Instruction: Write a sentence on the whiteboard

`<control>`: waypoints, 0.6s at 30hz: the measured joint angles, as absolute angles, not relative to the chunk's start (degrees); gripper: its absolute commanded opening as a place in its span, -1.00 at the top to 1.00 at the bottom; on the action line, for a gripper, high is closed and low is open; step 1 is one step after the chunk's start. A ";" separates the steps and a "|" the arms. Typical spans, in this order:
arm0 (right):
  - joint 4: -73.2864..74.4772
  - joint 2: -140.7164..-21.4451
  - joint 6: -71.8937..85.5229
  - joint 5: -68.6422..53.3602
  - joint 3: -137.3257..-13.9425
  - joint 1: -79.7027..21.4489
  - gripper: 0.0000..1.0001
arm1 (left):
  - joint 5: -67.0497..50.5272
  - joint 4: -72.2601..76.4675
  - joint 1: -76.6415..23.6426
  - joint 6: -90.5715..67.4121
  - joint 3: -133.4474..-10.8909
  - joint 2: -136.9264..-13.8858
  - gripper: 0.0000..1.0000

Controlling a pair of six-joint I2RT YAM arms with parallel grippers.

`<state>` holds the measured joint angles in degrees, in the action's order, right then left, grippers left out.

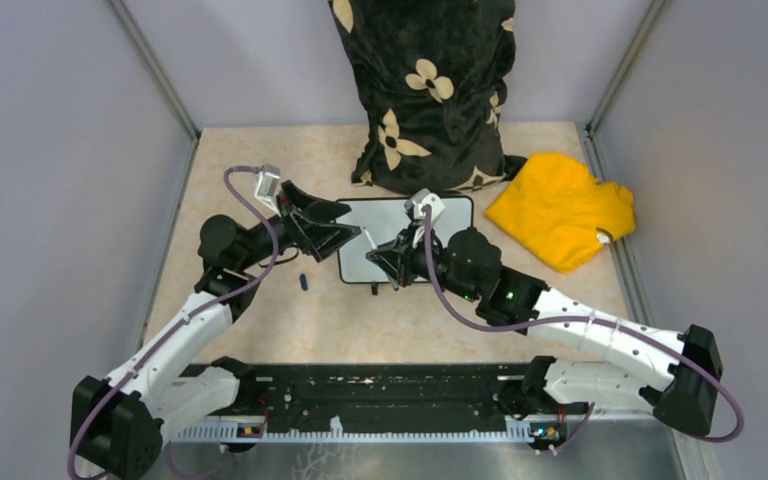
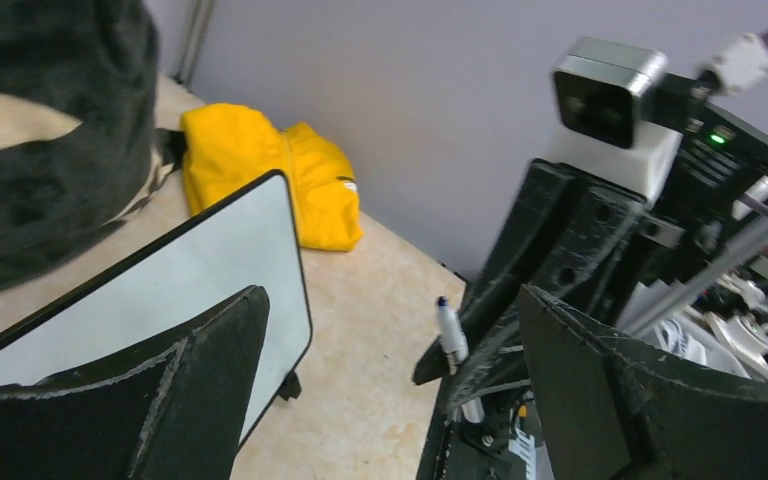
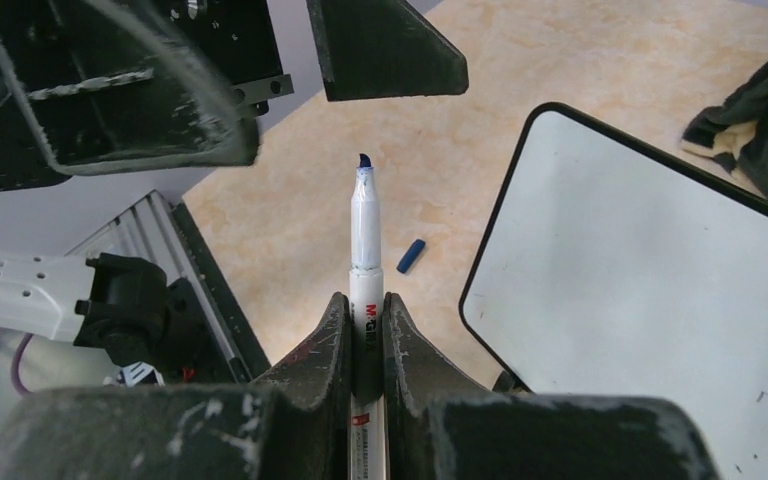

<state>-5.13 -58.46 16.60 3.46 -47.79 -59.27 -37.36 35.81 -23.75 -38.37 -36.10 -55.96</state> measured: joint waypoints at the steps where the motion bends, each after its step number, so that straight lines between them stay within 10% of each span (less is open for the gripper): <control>1: -5.26 -58.52 16.73 2.76 -47.79 -59.00 1.00 | -38.89 36.91 -23.81 -38.63 -36.10 -55.68 -0.97; 18: -9.98 -60.20 18.15 -5.26 -48.51 -58.33 1.00 | -54.39 52.03 -25.80 -49.67 -36.07 -62.70 -0.17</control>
